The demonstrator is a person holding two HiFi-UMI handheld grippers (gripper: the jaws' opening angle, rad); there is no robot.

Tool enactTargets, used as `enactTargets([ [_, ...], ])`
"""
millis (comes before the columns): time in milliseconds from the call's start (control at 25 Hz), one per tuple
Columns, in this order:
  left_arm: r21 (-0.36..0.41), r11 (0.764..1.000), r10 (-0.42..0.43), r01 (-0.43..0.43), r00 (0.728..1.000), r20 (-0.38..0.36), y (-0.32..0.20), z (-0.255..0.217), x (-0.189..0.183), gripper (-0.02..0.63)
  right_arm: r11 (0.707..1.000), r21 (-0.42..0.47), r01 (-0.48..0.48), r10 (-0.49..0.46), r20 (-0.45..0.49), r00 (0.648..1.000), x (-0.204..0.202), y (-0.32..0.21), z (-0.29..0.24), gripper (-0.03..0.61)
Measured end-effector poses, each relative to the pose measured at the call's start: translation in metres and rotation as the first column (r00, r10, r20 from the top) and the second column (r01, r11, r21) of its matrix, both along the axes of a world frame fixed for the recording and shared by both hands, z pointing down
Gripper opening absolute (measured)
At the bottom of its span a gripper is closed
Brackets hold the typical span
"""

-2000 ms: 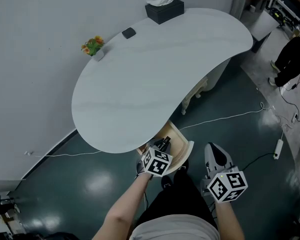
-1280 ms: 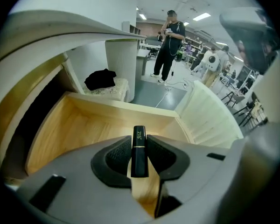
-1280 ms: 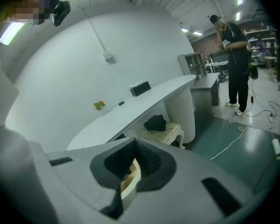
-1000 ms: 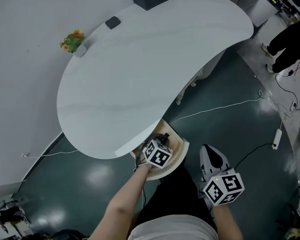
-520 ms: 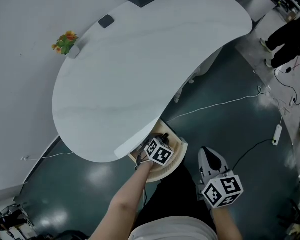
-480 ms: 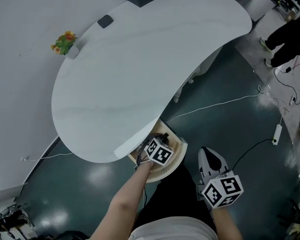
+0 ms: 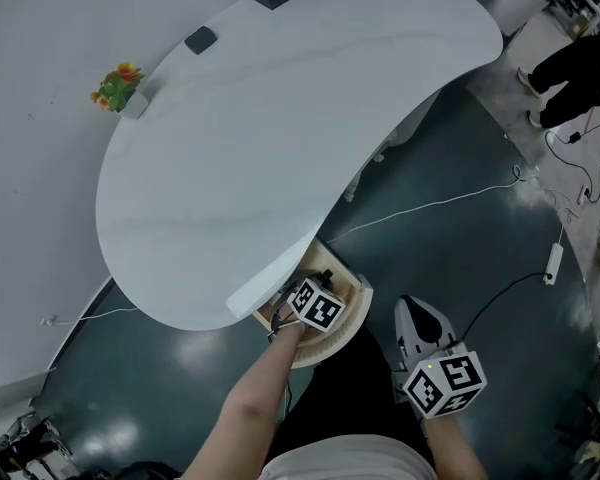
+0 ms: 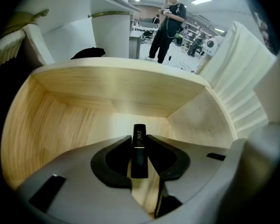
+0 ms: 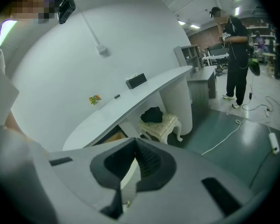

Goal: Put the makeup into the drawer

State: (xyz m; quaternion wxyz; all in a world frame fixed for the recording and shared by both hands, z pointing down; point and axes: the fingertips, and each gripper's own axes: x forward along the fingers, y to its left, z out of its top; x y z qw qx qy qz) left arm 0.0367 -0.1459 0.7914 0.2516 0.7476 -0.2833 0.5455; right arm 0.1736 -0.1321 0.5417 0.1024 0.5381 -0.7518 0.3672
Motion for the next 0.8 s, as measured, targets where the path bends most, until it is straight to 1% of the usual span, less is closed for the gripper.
enactTargets([
  [160, -0.009, 1.0, 0.003, -0.003, 1.0, 0.015, 0.0031, 0.0057, -0.0053, 0.104, 1.0, -0.006, 0.007, -0.007, 0.002, 1.0, -0.0026, -0.0003, 0.0015, 0.003],
  [480, -0.007, 1.0, 0.017, -0.016, 1.0, 0.018, 0.0033, 0.0074, -0.0051, 0.106, 1.0, -0.016, 0.011, -0.011, 0.006, 1.0, -0.0038, -0.0008, 0.0051, 0.002],
  [680, -0.02, 1.0, 0.014, -0.014, 1.0, 0.021, 0.0033, 0.0084, -0.0047, 0.107, 1.0, -0.019, 0.012, -0.012, 0.009, 1.0, -0.0025, -0.0004, 0.006, 0.002],
  [800, -0.031, 1.0, 0.006, -0.006, 1.0, 0.005, 0.0048, 0.0083, -0.0036, 0.129, 1.0, -0.019, 0.012, -0.011, 0.013, 1.0, -0.0017, 0.0006, 0.0061, 0.003],
])
